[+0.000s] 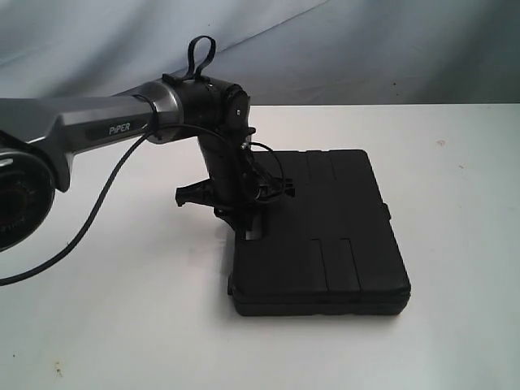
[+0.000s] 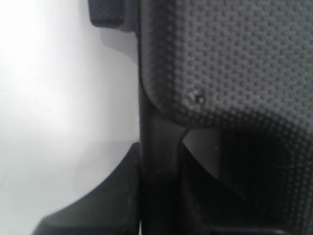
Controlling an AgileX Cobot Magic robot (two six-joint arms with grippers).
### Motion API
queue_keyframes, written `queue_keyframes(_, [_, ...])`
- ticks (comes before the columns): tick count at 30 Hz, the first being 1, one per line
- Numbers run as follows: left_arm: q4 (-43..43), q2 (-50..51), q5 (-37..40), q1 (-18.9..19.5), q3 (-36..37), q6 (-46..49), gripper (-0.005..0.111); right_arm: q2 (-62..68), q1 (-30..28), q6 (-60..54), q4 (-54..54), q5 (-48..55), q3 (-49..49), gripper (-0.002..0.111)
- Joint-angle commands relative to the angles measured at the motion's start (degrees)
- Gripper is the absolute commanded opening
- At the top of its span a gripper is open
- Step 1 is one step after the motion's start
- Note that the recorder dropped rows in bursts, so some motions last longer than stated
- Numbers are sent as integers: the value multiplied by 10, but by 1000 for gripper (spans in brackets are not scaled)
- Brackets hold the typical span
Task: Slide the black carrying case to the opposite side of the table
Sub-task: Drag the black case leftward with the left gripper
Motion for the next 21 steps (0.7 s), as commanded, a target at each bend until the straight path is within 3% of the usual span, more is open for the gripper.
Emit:
queue_keyframes(1, [0, -8, 7, 16, 14, 23, 0, -4, -5, -3, 3, 0, 2, 0])
queue_keyframes(21, [35, -87, -56, 96, 162, 75, 0, -4, -5, -3, 3, 0, 2, 0])
